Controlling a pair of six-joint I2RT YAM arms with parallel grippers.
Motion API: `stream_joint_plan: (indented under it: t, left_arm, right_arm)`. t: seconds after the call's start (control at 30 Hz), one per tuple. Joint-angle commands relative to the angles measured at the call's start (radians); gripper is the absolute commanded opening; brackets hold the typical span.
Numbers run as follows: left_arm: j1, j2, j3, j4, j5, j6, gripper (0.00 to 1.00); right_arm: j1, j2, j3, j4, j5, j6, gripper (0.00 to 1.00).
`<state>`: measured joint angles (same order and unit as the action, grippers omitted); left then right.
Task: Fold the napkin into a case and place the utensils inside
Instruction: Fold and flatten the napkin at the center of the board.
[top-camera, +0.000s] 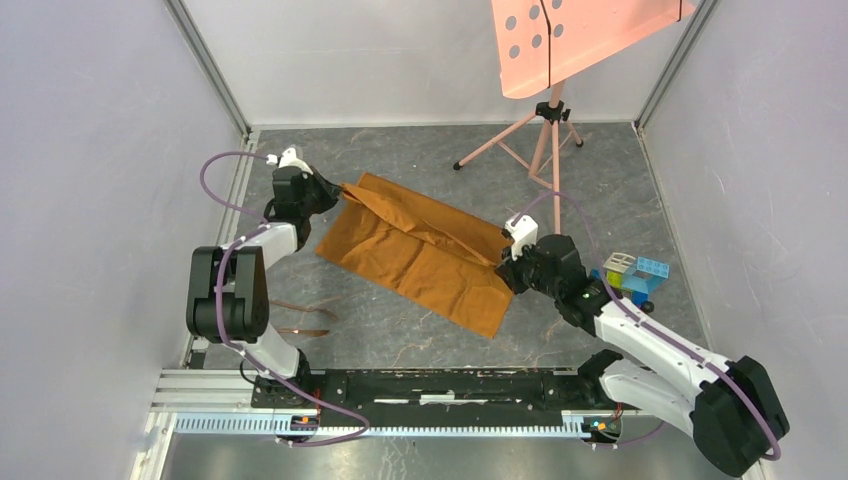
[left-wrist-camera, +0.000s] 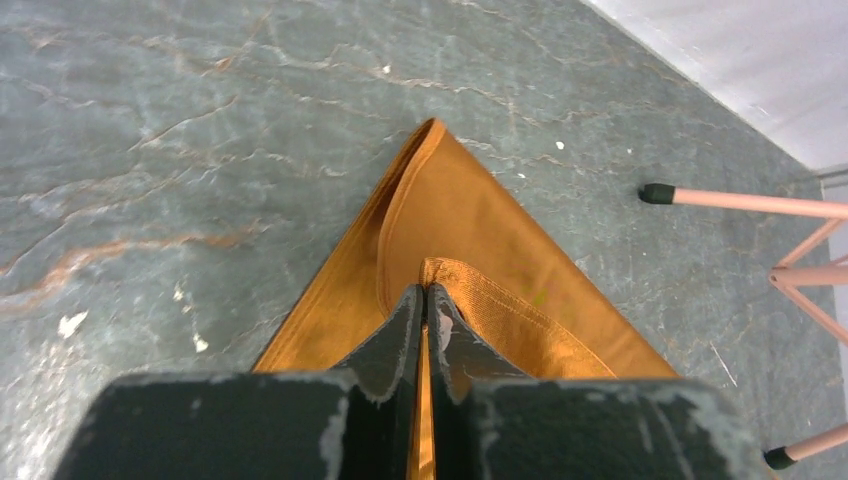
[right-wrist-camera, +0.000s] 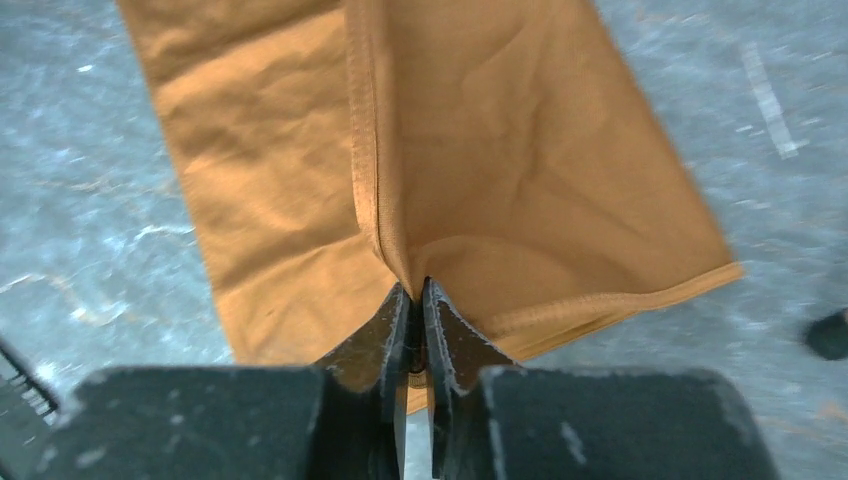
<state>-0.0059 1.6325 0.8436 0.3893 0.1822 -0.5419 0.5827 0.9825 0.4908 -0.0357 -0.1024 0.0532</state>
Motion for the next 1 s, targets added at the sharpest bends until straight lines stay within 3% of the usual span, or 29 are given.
stream_joint_plan:
  t: [0.0, 0.07, 0.17, 0.23, 0.3, 0.33, 0.4, 0.47, 0.53, 0.67, 0.8, 0.97]
  left_arm:
    - [0.004, -0.076, -0.005, -0.098, -0.112, -0.062, 0.13]
    - [0.004, -0.115, -0.017, -0.167, -0.172, -0.073, 0.17]
    - [0.004, -0.156, 0.029, -0.363, -0.226, -0.08, 0.31]
    - [0.004, -0.172, 0.118, -0.612, -0.303, -0.106, 0.45]
    - [0.004, -0.198, 0.177, -0.783, -0.366, -0.111, 0.68]
    - [0.004, -0.214, 0.19, -0.841, -0.386, -0.111, 0.75]
    - [0.004, -0.256, 0.18, -0.847, -0.344, -0.09, 0.77]
    - [0.004, -0.273, 0.144, -0.766, -0.183, -0.06, 0.81]
    - [-0.007, -0.224, 0.145, -0.69, 0.003, -0.043, 0.86]
    - [-0.096, -0.021, 0.288, -0.752, 0.167, 0.012, 0.86]
    - [-0.143, 0.112, 0.346, -0.739, 0.206, -0.015, 0.87]
    - [-0.178, 0.103, 0.242, -0.653, 0.115, -0.093, 0.89]
  right_arm:
    - [0.008, -0.014, -0.101, 0.103, -0.223, 0.237, 0.18]
    - [0.015, -0.003, -0.165, 0.178, -0.357, 0.332, 0.21]
    - [0.018, -0.052, -0.17, 0.103, -0.336, 0.36, 0.42]
    - [0.018, -0.08, -0.104, -0.053, -0.255, 0.313, 0.56]
    - [0.018, -0.095, -0.02, -0.204, -0.13, 0.258, 0.74]
    - [0.018, -0.101, 0.005, -0.237, -0.078, 0.243, 0.78]
    - [0.015, -0.09, 0.014, -0.239, 0.002, 0.247, 0.82]
    - [-0.001, -0.035, 0.03, -0.221, 0.029, 0.271, 0.83]
    - [-0.022, 0.03, 0.043, -0.16, -0.005, 0.307, 0.76]
    - [-0.029, 0.17, 0.047, -0.006, -0.028, 0.351, 0.64]
    - [-0.032, 0.265, 0.068, 0.023, 0.079, 0.319, 0.6]
    - [-0.045, 0.363, 0.089, 0.058, 0.168, 0.254, 0.6]
